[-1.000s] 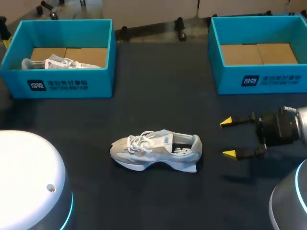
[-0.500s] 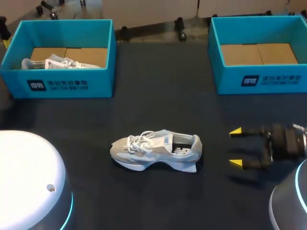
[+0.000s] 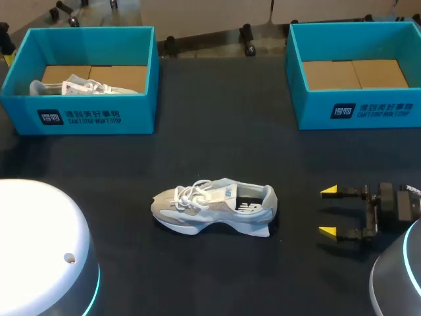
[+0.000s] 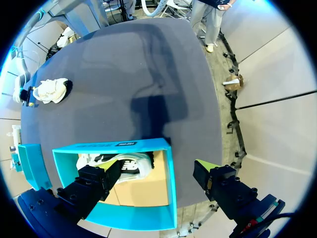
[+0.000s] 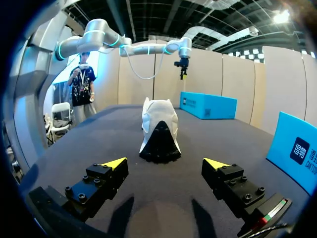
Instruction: Take the shoe out of the shoebox, open the shoe tongue, remove and reinsert the insole, then place the shoe into the shoebox
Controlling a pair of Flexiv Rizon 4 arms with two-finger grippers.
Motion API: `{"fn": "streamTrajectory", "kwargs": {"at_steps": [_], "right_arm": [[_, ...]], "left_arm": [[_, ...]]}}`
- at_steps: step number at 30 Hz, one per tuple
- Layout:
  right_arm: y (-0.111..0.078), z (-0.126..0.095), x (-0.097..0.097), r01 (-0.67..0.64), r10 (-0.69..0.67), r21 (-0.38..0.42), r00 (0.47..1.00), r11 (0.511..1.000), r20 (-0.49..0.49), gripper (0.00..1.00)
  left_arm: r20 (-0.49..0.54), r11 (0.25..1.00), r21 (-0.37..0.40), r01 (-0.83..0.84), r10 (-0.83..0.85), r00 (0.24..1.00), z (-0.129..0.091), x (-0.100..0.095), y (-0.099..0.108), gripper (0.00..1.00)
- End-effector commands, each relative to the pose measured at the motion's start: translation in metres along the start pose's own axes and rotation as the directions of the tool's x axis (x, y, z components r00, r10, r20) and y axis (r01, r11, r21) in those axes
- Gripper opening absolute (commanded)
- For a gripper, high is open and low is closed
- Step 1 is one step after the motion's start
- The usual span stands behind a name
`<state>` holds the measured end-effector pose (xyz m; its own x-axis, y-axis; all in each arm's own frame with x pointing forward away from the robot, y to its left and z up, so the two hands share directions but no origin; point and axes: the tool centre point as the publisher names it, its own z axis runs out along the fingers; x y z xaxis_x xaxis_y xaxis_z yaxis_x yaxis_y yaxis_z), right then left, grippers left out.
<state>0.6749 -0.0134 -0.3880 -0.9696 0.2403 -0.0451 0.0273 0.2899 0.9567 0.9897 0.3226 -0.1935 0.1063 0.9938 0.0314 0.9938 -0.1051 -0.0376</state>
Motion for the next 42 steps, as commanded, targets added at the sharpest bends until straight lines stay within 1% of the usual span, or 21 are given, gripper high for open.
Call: {"fn": "streamTrajectory", "kwargs": {"at_steps": [1,6,14,18,22,28,32,33,42], "right_arm": [[0.001,0.003,-0.002,-0.012,0.012,0.011,1.000,1.000,-0.002,1.00],[0.002,0.013,-0.006,-0.045,0.045,0.024,0.999,0.999,-0.008,1.00],[0.001,0.041,-0.009,-0.090,0.090,0.013,0.995,0.996,-0.030,1.00],[0.003,0.056,-0.009,-0.106,0.106,0.020,0.994,0.994,-0.035,1.00],[0.001,0.066,-0.009,-0.120,0.121,0.025,0.992,0.992,-0.042,1.00],[-0.001,0.076,-0.009,-0.134,0.135,0.029,0.990,0.991,-0.039,1.00],[0.004,0.084,-0.005,-0.097,0.097,0.012,0.994,0.995,-0.057,1.00],[0.007,0.084,-0.004,-0.063,0.063,0.010,0.996,0.998,-0.061,1.00],[0.007,0.084,-0.004,-0.063,0.063,0.010,0.996,0.998,-0.061,1.00]], "left_arm": [[-0.002,1.000,-0.004,-0.001,0.001,1.000,0.000,0.000,-0.002,1.00],[-0.002,1.000,-0.004,-0.001,0.001,1.000,0.000,0.000,-0.002,1.00],[-0.002,1.000,-0.004,-0.001,0.001,1.000,0.000,0.000,-0.002,1.00],[-0.002,1.000,-0.004,-0.001,0.001,1.000,0.000,0.000,-0.002,1.00],[-0.002,1.000,-0.004,-0.001,0.001,1.000,0.000,0.000,-0.002,1.00],[-0.002,1.000,-0.004,-0.001,0.001,1.000,0.000,0.000,-0.002,1.00],[-0.002,1.000,-0.004,-0.001,0.001,1.000,0.000,0.000,-0.002,1.00],[-0.002,1.000,-0.004,-0.001,0.001,1.000,0.000,0.000,-0.002,1.00],[-0.002,1.000,-0.004,-0.001,0.001,1.000,0.000,0.000,-0.002,1.00]]}}
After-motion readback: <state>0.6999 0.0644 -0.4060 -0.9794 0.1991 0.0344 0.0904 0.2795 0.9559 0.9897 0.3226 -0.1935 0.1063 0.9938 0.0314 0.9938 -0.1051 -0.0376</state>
